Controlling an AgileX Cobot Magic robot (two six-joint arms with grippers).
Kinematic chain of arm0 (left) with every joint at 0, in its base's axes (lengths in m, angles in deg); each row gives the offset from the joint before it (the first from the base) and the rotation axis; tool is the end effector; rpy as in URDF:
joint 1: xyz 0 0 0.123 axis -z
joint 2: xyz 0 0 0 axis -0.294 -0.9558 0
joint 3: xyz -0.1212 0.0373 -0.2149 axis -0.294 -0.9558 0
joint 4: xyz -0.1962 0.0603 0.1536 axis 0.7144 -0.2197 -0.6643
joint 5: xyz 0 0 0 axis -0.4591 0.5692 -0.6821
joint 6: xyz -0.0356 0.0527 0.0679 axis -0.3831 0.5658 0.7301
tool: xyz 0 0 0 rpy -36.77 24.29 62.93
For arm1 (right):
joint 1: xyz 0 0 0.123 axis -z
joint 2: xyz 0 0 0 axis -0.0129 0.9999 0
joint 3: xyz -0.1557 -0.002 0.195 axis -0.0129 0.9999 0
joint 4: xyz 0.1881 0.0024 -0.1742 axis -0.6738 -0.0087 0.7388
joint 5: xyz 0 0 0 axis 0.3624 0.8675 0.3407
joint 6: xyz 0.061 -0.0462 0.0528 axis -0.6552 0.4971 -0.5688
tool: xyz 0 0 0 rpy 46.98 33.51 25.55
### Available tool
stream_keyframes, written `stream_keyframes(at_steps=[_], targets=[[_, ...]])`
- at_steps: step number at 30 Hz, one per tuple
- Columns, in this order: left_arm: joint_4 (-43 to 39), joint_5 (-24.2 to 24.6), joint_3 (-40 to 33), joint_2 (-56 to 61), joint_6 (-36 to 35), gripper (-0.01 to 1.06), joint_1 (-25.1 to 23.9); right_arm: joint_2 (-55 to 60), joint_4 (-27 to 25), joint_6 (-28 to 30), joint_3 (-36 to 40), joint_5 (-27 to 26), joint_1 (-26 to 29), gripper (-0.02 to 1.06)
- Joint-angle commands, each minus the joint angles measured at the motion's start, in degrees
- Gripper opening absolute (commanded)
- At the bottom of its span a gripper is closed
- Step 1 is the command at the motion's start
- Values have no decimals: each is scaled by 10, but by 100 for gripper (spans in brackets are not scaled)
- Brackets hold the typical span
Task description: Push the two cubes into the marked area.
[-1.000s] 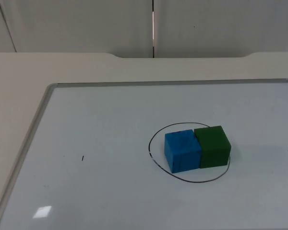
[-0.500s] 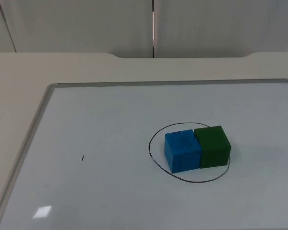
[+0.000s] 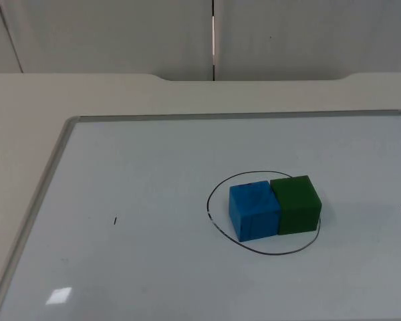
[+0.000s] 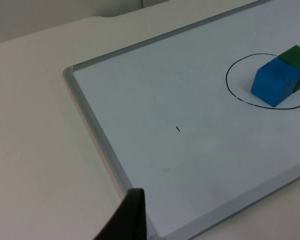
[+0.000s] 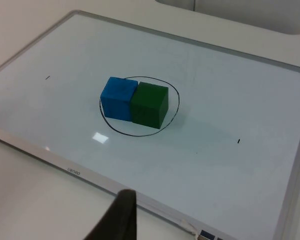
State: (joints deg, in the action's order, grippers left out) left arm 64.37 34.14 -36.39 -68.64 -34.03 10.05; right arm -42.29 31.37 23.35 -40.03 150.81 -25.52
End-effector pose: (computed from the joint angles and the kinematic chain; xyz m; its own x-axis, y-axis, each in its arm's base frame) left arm 0.0337 -0.0149 0.2764 -0.4271 0.2224 -0.8764 0.4397 0.8980 0.0137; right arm 0.0312 0.0138 0.2832 -0.4048 -0.2087 -0.8903 -0.4334 0.9011 -0.0142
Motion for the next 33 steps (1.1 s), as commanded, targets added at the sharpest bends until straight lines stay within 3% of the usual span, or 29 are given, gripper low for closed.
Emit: stream_keyframes(at_steps=[1, 15, 33], targets=[[-2, -5, -3, 3, 0, 105, 1, -2, 3, 0, 4, 1, -3, 105], [-3, -5, -3, 3, 0, 105, -1, -2, 3, 3, 4, 1, -3, 105], [-5, -5, -3, 3, 0, 105, -130, -2, 2, -5, 4, 1, -3, 105]])
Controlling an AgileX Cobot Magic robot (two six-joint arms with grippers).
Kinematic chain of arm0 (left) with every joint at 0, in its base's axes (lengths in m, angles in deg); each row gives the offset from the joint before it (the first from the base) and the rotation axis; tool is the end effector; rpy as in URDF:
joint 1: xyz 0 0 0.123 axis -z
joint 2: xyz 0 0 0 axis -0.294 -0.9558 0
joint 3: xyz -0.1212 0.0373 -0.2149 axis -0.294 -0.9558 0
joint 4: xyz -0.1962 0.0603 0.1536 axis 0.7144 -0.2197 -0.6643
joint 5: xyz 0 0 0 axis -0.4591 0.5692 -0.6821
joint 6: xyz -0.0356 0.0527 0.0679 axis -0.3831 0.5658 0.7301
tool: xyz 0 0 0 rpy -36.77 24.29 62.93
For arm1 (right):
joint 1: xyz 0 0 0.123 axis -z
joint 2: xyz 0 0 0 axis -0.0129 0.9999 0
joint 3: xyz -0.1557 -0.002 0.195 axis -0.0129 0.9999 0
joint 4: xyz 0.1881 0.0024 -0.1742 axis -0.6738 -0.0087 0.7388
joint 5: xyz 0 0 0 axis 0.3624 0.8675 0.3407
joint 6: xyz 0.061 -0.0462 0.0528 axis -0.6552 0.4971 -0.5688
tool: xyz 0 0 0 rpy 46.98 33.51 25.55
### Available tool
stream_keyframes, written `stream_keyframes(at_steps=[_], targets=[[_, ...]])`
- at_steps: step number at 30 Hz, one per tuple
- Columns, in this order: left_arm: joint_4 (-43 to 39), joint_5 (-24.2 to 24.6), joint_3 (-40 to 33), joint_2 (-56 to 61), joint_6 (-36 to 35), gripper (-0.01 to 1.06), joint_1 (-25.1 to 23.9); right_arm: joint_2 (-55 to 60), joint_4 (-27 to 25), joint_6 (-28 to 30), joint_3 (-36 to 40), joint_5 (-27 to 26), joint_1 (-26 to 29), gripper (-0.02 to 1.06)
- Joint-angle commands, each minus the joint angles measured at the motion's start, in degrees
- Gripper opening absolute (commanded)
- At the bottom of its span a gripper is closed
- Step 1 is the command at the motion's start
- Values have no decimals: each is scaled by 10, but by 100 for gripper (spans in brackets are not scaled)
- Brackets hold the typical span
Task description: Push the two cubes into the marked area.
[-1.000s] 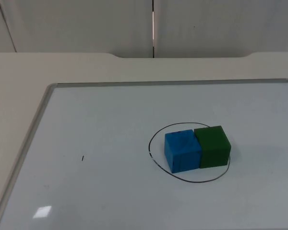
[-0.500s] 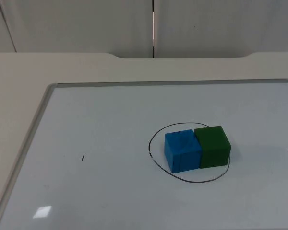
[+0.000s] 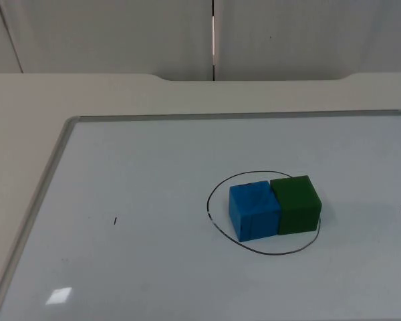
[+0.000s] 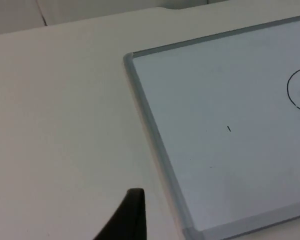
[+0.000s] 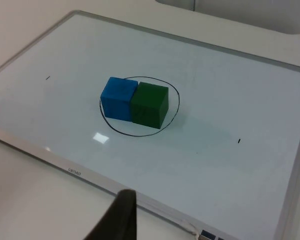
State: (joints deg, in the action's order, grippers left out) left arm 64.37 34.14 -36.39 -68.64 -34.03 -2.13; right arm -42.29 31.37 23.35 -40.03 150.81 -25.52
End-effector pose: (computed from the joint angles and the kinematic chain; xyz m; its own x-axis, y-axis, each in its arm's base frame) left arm 0.0360 -0.0074 0.2764 -0.4644 0.1273 -0.8764 0.2403 0.9706 0.0137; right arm 0.0312 0.0138 0.2832 -0.4048 -0.2087 -0.8903 -0.4334 0.9011 -0.0142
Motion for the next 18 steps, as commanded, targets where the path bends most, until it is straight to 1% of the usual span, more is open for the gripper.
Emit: stream_keyframes(at_steps=[1, 4, 5, 10, 11, 12, 14, 18], targets=[[-5, -5, -3, 3, 0, 105, -17, -2, 2, -7, 4, 1, -3, 105], [-5, -5, -3, 3, 0, 105, -42, -2, 2, -7, 4, 1, -3, 105], [-5, -5, -3, 3, 0, 105, -42, -2, 2, -7, 4, 1, -3, 105], [-5, -5, -3, 3, 0, 105, -92, -2, 2, -7, 4, 1, -3, 105], [-5, -5, -3, 3, 0, 105, -92, -2, 2, -7, 4, 1, -3, 105], [-5, -5, -3, 3, 0, 105, -102, -2, 2, -7, 4, 1, -3, 105], [-5, -5, -3, 3, 0, 105, -133, -2, 2, -7, 4, 1, -3, 105], [-5, -5, -3, 3, 0, 105, -160, -2, 2, -7, 4, 1, -3, 105]])
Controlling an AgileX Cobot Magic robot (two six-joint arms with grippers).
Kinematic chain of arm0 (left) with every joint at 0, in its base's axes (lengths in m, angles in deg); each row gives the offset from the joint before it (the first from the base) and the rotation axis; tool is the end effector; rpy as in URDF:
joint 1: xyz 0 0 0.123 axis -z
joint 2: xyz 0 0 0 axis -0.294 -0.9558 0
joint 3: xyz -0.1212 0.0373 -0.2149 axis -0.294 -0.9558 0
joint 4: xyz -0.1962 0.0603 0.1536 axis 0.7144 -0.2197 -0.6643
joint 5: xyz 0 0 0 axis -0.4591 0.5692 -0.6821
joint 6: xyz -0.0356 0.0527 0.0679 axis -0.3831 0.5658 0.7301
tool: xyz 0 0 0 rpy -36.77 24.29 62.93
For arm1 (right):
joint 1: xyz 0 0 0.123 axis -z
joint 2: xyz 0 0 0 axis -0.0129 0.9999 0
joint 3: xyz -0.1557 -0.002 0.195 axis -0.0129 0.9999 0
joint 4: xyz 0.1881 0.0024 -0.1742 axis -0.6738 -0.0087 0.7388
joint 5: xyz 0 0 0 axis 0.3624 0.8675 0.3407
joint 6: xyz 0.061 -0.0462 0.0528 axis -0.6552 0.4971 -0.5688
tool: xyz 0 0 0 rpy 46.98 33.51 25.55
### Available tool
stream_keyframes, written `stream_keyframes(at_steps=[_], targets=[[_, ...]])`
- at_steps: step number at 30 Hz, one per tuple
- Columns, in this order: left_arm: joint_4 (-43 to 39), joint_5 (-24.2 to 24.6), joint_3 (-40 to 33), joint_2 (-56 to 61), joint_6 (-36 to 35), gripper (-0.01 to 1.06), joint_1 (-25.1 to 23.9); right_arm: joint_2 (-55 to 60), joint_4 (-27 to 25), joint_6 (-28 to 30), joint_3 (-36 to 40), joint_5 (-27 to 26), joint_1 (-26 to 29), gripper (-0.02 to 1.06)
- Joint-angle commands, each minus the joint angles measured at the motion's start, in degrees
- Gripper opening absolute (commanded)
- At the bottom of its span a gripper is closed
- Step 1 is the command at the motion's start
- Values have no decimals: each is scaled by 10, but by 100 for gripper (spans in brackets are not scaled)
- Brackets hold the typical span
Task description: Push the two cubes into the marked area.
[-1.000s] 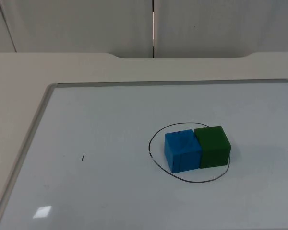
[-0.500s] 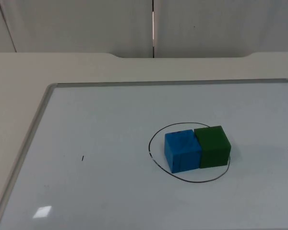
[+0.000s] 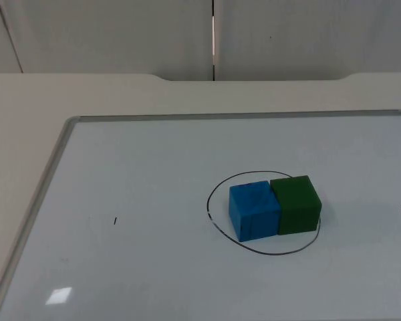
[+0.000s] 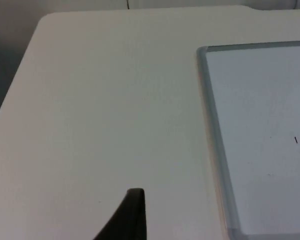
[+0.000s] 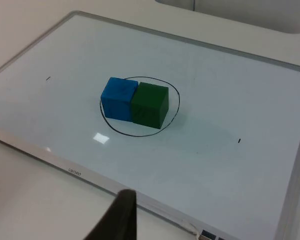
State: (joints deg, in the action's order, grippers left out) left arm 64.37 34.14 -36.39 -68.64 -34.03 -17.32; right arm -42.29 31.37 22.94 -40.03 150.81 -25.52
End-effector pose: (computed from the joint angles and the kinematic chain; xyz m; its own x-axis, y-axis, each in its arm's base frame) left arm 0.0367 0.0023 0.2764 -0.4815 0.0012 -0.8764 -0.0224 0.9997 0.0137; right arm 0.0312 0.0138 0.2832 -0.4079 -0.2023 -0.8903 -0.4305 0.9026 -0.0078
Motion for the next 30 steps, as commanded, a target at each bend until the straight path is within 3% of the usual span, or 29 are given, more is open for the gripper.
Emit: stream_keyframes(at_steps=[1, 19, 30], targets=[[-5, -5, -3, 3, 0, 105, -14, -2, 2, -3, 4, 1, -3, 105], [-5, -5, -3, 3, 0, 105, -22, -2, -2, -3, 4, 1, 7, 105], [-5, -5, -3, 3, 0, 105, -22, -2, -2, -3, 4, 1, 100, 105]])
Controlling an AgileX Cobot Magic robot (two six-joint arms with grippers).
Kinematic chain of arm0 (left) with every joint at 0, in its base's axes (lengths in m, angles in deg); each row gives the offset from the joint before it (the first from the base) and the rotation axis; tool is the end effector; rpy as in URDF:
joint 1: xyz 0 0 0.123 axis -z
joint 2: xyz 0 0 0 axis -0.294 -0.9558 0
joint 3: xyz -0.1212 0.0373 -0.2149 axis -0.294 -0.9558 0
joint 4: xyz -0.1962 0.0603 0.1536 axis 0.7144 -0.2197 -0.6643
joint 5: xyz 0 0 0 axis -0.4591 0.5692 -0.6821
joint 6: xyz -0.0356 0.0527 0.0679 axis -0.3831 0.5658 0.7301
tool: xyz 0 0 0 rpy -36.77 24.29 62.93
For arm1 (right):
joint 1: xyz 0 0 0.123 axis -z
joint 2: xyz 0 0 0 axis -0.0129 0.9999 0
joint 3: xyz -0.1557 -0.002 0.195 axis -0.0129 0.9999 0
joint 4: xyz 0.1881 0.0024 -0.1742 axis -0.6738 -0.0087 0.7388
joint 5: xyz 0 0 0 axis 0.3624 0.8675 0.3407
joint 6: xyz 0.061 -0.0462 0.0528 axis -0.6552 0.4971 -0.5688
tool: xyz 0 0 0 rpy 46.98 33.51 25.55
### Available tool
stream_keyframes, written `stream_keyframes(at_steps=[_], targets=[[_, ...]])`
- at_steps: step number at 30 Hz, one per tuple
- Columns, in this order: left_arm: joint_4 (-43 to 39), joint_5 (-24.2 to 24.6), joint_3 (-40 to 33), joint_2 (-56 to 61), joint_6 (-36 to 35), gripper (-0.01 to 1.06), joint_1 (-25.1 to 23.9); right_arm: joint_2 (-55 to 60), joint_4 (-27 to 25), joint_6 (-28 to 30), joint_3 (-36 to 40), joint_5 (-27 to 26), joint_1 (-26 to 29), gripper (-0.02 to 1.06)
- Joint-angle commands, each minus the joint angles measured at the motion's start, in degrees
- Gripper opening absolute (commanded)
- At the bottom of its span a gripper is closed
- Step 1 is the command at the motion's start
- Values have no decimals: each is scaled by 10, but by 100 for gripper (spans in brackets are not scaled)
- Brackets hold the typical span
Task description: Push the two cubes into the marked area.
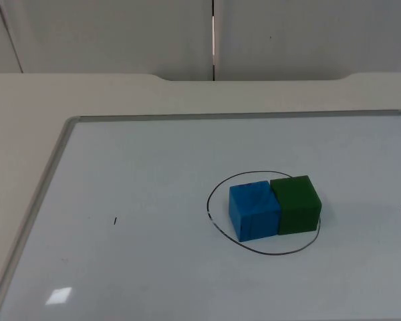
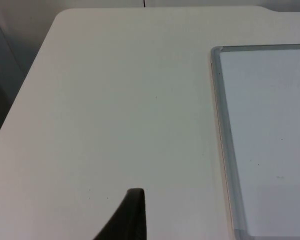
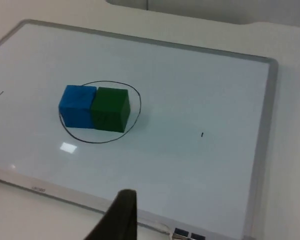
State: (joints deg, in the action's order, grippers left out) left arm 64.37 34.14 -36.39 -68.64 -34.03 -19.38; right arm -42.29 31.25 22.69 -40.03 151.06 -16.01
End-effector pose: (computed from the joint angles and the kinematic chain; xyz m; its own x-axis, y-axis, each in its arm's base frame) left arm 0.0366 0.0036 0.2764 -0.4813 -0.0161 -0.8764 -0.0583 0.9982 0.0137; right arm 0.0328 0.0086 0.2828 -0.4409 -0.1280 -0.8884 -0.2746 0.9615 -0.0022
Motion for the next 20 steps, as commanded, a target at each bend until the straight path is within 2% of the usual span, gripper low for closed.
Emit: stream_keyframes(at_steps=[1, 20], targets=[[-5, -5, -3, 3, 0, 105, -1, -2, 0, 0, 4, -2, 19, 105], [-5, -5, -3, 3, 0, 105, -1, -2, 0, 0, 4, -2, 154, 105]])
